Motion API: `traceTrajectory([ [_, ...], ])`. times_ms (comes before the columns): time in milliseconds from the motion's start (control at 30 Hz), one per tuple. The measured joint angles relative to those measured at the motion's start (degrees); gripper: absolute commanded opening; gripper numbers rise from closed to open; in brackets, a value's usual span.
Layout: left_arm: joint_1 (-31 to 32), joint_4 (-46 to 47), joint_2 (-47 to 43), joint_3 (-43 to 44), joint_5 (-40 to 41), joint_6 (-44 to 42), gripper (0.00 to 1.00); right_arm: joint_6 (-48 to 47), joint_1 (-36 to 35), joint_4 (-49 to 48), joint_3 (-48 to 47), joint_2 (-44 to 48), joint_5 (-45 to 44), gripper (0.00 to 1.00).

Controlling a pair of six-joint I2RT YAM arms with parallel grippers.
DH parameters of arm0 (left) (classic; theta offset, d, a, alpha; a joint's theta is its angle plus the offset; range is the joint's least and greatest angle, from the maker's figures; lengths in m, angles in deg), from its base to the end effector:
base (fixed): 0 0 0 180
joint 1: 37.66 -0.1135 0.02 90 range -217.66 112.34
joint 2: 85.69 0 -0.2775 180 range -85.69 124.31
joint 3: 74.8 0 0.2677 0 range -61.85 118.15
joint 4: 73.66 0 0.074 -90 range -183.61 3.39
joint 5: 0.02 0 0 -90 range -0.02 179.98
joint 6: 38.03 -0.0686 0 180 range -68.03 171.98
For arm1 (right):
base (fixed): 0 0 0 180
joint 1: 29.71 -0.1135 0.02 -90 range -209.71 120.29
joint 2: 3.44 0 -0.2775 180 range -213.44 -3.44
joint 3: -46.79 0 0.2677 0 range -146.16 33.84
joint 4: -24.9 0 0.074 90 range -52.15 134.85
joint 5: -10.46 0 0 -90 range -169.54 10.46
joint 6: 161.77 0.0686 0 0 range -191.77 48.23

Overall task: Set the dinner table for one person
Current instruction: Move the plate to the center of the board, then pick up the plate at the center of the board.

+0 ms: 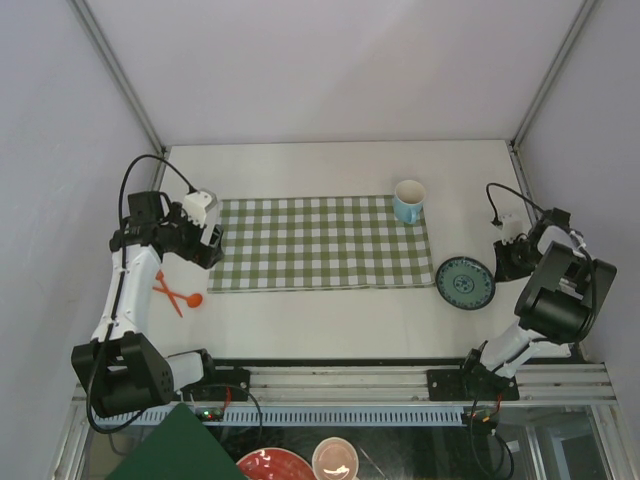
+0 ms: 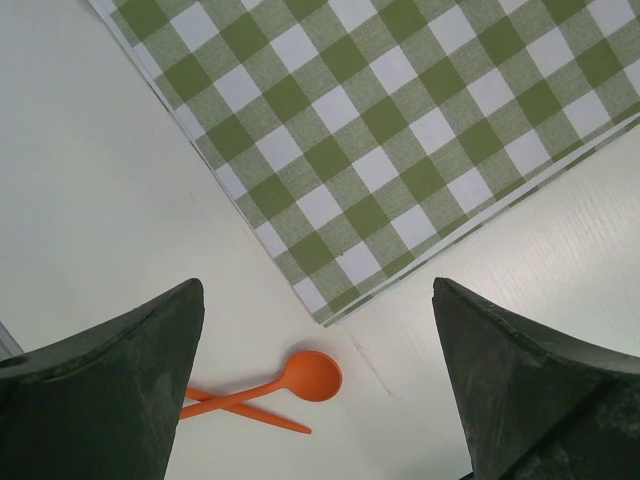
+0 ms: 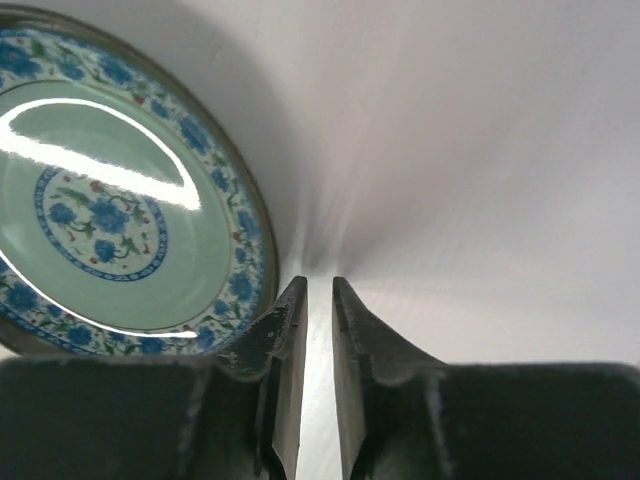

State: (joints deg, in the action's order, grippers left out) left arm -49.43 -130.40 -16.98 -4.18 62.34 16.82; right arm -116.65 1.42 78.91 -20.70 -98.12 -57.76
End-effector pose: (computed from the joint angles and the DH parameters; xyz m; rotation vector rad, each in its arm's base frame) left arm 0.2654 0.0228 0.2708 0.6658 2.2993 -0.2374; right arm 0.2715 -0.1343 0.1317 -0.3728 2.7489 0.2891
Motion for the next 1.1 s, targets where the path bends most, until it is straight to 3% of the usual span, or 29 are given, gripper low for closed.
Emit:
traceTrajectory([
  [133,0.0,-0.1,0.0,-0.6,0.0,0.0,1.00,0.5,-0.1,2.2,-5.5,-0.2,-2.0,0.29],
  [400,0.0,-0.1,0.0,-0.6,0.0,-0.1,1.00,-0.2,0.3,11.4,-25.9,-7.2,-0.5,0.45],
  [533,0.0,-0.1,0.2,-0.6,0.0,-0.5,1.00,-1.9,-0.2,18.5,-32.7,-14.3,2.1,0.46],
  [800,0.0,-0.1,0.7,-0.6,0.0,-0.6,1.00,-8.0,-3.4,32.3,-35.1,-20.6,4.3,0.47],
  [1100,0.0,-0.2,0.7,-0.6,0.0,-1.0,1.00,-10.4,-4.4,37.2,-40.7,-26.0,6.3,0.51],
])
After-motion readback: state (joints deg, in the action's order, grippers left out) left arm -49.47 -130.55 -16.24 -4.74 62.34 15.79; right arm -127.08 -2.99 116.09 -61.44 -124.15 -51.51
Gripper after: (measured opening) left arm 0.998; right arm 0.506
